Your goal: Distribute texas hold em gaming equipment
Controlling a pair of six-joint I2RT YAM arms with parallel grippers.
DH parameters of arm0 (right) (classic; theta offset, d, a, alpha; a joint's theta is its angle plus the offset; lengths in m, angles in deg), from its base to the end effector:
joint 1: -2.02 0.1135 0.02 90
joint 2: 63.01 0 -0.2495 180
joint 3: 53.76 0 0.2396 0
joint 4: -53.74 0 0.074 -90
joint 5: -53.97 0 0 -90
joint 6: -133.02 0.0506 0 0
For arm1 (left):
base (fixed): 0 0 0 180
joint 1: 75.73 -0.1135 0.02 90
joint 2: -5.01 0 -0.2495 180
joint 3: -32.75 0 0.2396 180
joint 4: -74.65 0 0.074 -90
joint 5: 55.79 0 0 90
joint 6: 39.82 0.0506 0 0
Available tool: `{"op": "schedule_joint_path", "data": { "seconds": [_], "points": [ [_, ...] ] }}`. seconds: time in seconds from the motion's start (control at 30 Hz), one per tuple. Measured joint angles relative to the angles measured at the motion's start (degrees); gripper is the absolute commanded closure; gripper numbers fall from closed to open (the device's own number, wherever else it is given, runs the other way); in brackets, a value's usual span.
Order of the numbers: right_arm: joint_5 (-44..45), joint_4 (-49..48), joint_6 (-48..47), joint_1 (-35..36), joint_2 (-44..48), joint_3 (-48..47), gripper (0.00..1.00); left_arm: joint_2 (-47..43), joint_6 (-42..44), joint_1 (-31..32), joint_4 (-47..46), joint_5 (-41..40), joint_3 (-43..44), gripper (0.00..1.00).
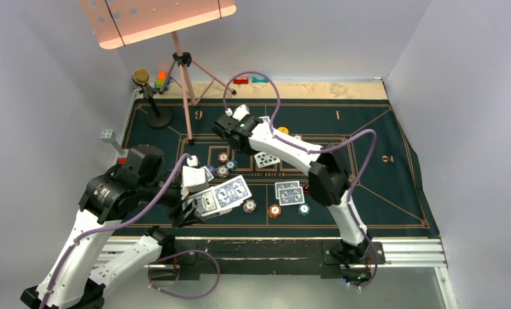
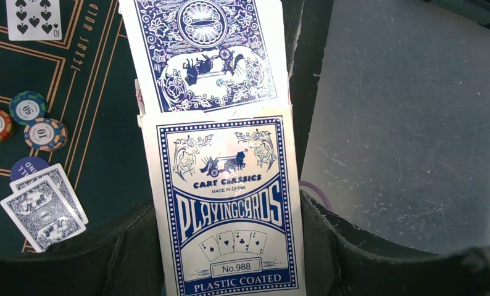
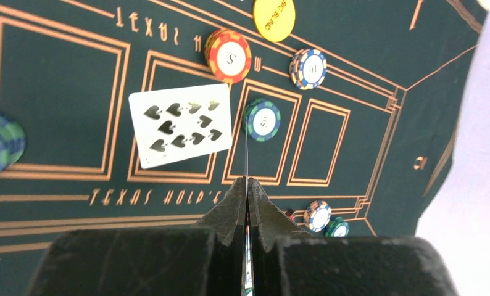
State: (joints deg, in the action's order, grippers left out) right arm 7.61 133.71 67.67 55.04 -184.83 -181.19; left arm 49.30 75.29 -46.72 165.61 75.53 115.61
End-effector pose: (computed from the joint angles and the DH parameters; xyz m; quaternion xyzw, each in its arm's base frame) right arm 0.2804 0.3144 0.2424 -0.1764 0.9041 -0.2076 0.3293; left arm 0.0687 -0.0763 0.3484 0.5042 0.7370 -0.3441 0.2901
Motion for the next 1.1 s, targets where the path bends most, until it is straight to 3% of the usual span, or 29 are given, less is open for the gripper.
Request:
{"op": "schedule_joint_path", "data": {
  "seconds": [0.3, 0.6, 0.73, 0.93, 1.1],
  "points": [
    [3.34, 1.20, 0.00, 0.63, -12.15, -4.24, 1.00, 0.00, -0.02, 0.00, -0.02, 0.04, 0.00, 1.00],
    [-1.70, -2.47, -0.09, 0.68, -13.51, -4.24, 0.99, 0.00, -0.02, 0.00, 0.00, 0.02, 0.02, 1.00],
    [-5.20, -4.24, 0.20, 0.68, -13.51, -4.22, 0.89, 0.04, -0.02, 0.00, 0.00, 0.00, 0.02, 1.00],
    [-10.43, -7.45, 1.31, 0.68, -13.51, -3.26, 0.61, 0.22, -0.02, 0.00, 0.00, 0.00, 0.02, 1.00],
    [-13.97, -9.33, 1.84, 0.68, -13.42, -2.78, 0.49, 0.28, -0.02, 0.00, 0.00, 0.00, 0.04, 1.00]
  ]
}}
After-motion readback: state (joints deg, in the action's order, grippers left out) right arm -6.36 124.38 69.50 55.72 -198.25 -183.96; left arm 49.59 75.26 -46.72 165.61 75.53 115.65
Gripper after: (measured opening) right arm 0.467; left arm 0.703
